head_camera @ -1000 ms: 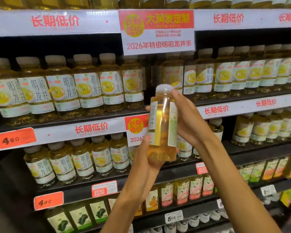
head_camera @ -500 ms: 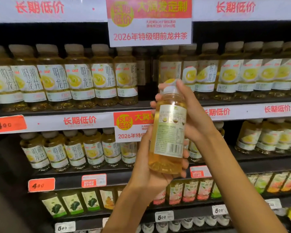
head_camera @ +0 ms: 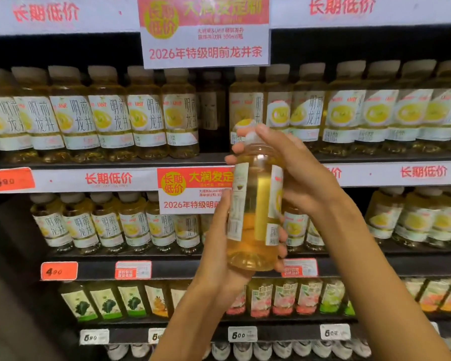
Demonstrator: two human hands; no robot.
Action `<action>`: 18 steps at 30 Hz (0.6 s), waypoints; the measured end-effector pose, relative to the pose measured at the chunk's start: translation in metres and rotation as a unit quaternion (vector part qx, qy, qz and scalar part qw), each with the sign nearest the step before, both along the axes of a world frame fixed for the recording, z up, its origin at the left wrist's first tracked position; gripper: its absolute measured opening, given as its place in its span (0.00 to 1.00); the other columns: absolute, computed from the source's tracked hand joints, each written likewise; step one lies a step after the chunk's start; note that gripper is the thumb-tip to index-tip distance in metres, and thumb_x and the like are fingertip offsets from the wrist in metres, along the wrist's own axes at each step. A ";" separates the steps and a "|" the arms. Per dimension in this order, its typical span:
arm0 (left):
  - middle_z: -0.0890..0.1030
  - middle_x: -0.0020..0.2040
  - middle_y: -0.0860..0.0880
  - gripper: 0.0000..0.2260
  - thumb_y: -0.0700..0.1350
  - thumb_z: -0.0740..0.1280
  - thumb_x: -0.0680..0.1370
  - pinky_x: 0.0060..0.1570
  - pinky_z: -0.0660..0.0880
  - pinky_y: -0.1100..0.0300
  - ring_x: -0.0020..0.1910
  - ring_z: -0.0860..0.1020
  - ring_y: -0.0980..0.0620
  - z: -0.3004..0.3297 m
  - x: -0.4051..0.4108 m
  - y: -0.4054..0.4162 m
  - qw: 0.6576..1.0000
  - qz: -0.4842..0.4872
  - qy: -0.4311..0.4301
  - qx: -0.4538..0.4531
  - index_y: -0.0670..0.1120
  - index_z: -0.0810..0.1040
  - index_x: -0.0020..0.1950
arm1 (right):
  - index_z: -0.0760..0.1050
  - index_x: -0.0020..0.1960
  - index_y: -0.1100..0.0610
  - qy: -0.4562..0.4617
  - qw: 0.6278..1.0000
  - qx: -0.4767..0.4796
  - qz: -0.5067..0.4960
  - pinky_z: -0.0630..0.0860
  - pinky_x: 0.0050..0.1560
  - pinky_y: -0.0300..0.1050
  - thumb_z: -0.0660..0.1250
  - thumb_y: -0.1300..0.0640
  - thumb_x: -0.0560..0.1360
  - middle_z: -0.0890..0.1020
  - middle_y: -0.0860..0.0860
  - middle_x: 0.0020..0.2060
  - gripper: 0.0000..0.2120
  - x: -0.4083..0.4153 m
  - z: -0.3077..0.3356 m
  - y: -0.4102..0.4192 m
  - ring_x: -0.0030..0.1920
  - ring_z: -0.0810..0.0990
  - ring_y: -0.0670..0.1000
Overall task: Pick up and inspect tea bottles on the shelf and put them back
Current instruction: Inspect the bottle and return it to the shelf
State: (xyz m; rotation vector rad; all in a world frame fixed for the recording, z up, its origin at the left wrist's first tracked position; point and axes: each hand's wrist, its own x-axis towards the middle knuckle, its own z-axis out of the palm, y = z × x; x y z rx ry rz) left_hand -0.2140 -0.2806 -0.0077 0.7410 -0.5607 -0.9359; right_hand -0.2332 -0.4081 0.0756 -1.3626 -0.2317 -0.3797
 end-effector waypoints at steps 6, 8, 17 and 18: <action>0.82 0.44 0.40 0.31 0.65 0.55 0.78 0.39 0.80 0.55 0.38 0.82 0.46 -0.004 0.005 0.003 0.997 -0.068 -0.022 0.015 0.38 0.79 0.55 | 0.74 0.45 0.57 -0.047 0.987 0.118 0.100 0.79 0.40 0.44 0.63 0.55 0.75 0.78 0.51 0.35 0.05 0.005 0.000 0.009 0.37 0.81 0.51; 0.84 0.52 0.44 0.27 0.65 0.52 0.78 0.49 0.80 0.53 0.50 0.83 0.47 -0.006 0.012 0.010 0.985 0.082 -0.134 0.075 0.49 0.80 0.59 | 0.75 0.45 0.57 -0.046 0.998 0.038 0.024 0.79 0.39 0.44 0.63 0.55 0.77 0.79 0.52 0.36 0.06 0.002 0.002 0.009 0.38 0.82 0.51; 0.84 0.48 0.43 0.29 0.67 0.66 0.68 0.42 0.80 0.54 0.43 0.83 0.47 0.015 0.001 0.027 0.993 0.042 -0.103 0.048 0.48 0.80 0.59 | 0.79 0.48 0.57 0.018 1.000 0.013 -0.012 0.82 0.43 0.44 0.66 0.47 0.73 0.84 0.51 0.37 0.13 0.004 0.007 0.020 0.43 0.85 0.53; 0.82 0.44 0.39 0.31 0.66 0.67 0.69 0.37 0.80 0.54 0.38 0.82 0.45 0.017 -0.002 0.028 0.999 -0.013 -0.027 0.016 0.42 0.80 0.58 | 0.78 0.50 0.58 0.023 0.998 0.059 0.022 0.82 0.44 0.46 0.65 0.48 0.71 0.84 0.52 0.38 0.14 0.006 0.004 0.020 0.43 0.85 0.54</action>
